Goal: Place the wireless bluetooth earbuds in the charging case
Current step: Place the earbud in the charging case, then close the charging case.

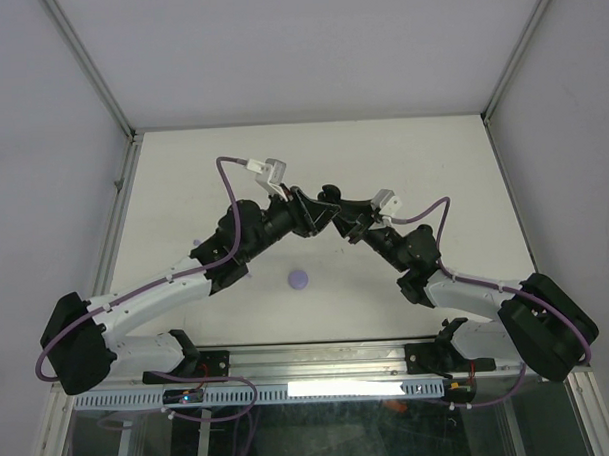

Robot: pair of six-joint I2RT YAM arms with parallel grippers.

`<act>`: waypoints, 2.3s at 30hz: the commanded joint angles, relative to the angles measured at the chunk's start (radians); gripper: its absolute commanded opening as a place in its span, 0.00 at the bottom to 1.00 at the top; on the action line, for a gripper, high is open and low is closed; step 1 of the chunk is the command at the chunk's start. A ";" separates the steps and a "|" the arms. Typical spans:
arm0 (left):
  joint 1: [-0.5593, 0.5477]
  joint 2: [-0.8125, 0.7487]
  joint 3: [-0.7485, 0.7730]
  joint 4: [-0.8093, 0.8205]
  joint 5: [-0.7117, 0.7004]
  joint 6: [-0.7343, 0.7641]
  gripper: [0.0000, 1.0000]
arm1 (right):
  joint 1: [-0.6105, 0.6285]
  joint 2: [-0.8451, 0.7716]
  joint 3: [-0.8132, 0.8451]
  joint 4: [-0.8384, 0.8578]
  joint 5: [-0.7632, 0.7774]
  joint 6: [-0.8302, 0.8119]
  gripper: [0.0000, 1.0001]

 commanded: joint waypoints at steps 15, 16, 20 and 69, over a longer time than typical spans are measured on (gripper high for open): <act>0.147 -0.129 0.156 -0.290 0.151 0.231 0.66 | -0.014 -0.062 0.055 -0.099 -0.185 0.048 0.00; 0.181 -0.128 0.153 -0.290 0.213 0.216 0.68 | -0.015 -0.065 0.059 -0.106 -0.205 0.058 0.00; 0.252 -0.101 0.136 -0.268 0.404 0.182 0.73 | -0.021 -0.065 0.083 -0.125 -0.293 0.107 0.00; 0.328 -0.127 0.137 -0.330 0.550 0.179 0.64 | -0.123 0.069 0.184 -0.214 -0.549 0.391 0.00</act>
